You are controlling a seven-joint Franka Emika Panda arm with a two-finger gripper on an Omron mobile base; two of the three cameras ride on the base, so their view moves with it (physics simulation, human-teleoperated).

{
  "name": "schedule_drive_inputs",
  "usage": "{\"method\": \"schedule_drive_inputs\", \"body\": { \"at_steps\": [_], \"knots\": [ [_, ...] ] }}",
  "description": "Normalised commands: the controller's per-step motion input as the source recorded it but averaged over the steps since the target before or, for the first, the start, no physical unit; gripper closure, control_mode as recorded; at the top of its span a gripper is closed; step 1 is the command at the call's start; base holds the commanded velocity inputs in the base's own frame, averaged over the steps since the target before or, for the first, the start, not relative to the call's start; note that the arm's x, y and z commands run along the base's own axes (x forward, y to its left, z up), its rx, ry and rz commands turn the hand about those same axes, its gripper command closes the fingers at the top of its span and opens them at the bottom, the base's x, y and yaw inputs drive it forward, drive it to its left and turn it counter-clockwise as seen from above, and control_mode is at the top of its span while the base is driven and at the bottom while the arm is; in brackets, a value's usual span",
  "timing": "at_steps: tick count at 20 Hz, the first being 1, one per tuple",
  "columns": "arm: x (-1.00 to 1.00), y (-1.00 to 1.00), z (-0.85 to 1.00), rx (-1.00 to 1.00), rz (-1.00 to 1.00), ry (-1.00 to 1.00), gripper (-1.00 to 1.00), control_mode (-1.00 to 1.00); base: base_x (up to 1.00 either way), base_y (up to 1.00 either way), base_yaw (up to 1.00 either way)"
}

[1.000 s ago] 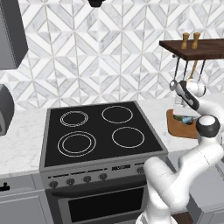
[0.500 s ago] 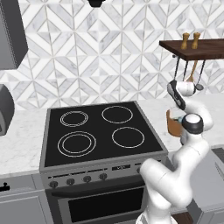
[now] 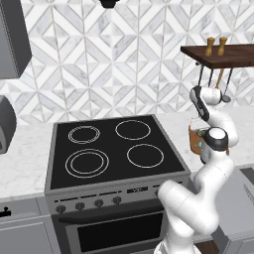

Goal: Place the appropriate cutting tool for cutting the cucumber skin on the cutting board.

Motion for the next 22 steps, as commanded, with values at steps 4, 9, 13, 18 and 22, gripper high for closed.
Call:
{"method": "schedule_drive_inputs", "body": {
  "at_steps": [4,9,13,18,22],
  "knots": [
    [0.00,0.00,0.28,0.14,0.02,-0.39,-1.00,-1.00,0.00,0.00,0.00],
    [-0.08,0.33,0.09,0.10,0.04,-0.48,-1.00,-1.00,0.00,0.00,0.00],
    [-0.27,0.73,0.04,0.01,0.01,-0.39,-1.00,-1.00,0.00,0.00,0.00],
    [-0.39,0.68,0.38,0.00,0.00,-0.33,-1.00,-1.00,0.00,0.00,0.00],
    [-0.38,0.62,0.56,0.00,0.00,-0.25,-1.00,-1.00,0.00,0.00,0.00]
  ]
}}
